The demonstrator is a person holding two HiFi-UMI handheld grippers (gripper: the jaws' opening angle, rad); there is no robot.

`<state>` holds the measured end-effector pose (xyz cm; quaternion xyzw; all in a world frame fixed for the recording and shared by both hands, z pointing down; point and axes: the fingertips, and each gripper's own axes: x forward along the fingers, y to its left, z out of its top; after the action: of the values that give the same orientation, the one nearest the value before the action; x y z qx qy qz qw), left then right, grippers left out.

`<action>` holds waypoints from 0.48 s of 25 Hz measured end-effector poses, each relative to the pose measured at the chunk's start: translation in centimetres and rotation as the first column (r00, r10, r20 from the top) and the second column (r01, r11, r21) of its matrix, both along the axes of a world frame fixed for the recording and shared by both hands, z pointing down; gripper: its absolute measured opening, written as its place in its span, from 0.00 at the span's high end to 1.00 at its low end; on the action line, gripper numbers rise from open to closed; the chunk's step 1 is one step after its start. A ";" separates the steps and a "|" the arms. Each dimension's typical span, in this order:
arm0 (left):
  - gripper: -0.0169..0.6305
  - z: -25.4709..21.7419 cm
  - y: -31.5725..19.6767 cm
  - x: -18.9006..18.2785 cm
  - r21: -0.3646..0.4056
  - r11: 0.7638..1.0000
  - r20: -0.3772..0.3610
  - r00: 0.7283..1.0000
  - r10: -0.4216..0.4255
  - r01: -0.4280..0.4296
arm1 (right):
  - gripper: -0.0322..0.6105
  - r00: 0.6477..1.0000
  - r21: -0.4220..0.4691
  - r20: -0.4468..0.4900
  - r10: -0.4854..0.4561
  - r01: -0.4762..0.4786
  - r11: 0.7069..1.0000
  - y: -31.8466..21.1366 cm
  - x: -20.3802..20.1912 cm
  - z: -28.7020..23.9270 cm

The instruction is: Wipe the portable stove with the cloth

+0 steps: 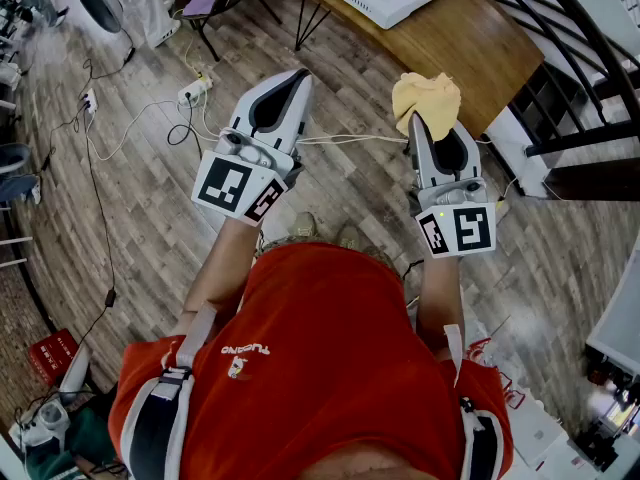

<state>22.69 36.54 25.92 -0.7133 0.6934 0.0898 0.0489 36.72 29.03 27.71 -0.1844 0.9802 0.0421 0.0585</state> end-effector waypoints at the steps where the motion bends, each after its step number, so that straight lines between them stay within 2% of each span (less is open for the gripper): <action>1: 0.96 0.1 0.0 -0.1 -0.001 1.000 0.000 1.000 0.001 -0.001 | 0.78 1.000 0.000 0.002 0.000 0.000 1.000 0.0 -0.2 0.0; 12: 0.96 0.7 0.1 -4.2 0.006 1.000 -0.006 1.000 0.013 -0.013 | 0.78 1.000 0.004 -0.005 0.013 -0.013 1.000 0.0 -4.1 0.1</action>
<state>18.45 36.65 26.65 -0.7175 0.6885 0.0942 0.0484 32.64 29.05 27.84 -0.1904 0.9791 0.0447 0.0559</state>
